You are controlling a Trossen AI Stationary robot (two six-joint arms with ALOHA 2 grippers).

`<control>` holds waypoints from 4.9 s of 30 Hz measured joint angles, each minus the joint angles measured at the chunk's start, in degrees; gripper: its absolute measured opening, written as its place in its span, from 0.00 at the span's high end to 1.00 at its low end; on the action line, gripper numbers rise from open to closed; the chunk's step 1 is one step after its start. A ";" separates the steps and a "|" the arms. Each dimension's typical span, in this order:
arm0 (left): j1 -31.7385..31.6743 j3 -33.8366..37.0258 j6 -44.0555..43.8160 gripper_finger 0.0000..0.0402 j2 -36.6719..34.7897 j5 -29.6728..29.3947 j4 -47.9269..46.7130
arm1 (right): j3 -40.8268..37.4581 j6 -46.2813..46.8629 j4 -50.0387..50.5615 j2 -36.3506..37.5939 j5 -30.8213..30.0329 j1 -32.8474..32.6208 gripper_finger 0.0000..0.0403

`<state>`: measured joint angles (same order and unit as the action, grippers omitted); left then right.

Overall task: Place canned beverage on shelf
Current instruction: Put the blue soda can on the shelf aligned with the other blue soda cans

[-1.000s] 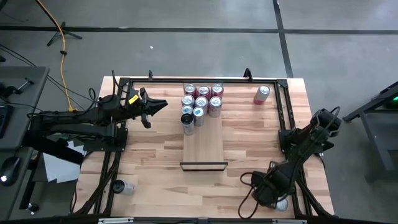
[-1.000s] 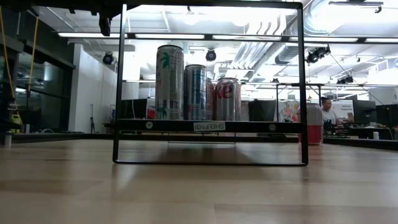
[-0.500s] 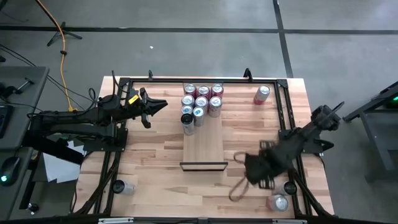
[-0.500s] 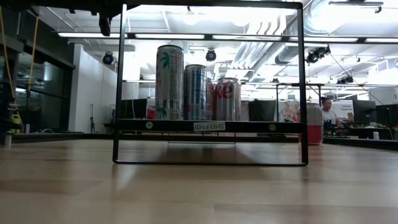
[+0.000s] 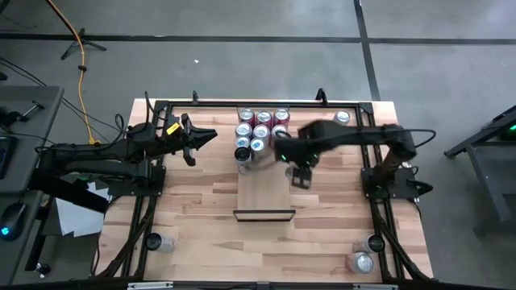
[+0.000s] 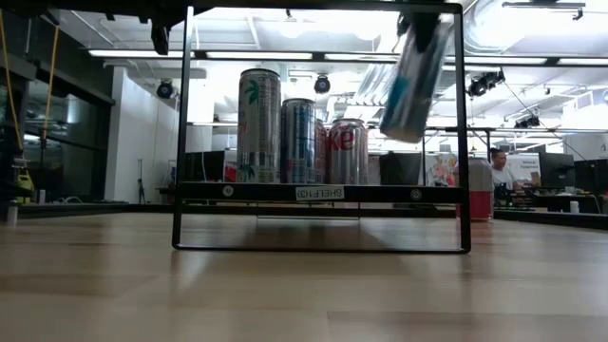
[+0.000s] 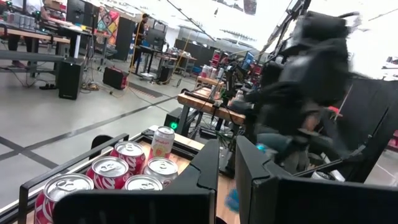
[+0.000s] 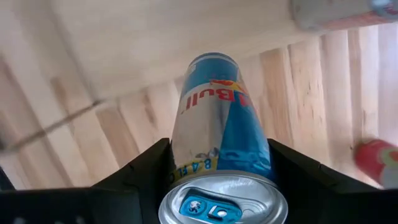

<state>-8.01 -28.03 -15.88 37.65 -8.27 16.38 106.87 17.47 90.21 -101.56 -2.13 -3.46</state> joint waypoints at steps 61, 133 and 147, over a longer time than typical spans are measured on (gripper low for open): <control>0.02 -0.02 -1.99 1.00 0.00 -0.04 0.19 | 6.36 -0.46 -10.47 -13.60 3.82 7.56 0.36; 0.02 -0.02 -2.03 1.00 0.02 -1.55 -0.26 | -39.29 14.35 -37.70 32.42 -0.91 -0.30 0.85; 0.00 -0.02 -1.97 1.00 0.00 -3.07 -0.26 | -59.60 25.61 -69.18 29.13 -5.30 -1.27 1.00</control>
<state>-8.01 -28.05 -17.85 37.65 -11.35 16.12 47.27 43.09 21.03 -72.42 -7.43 -4.73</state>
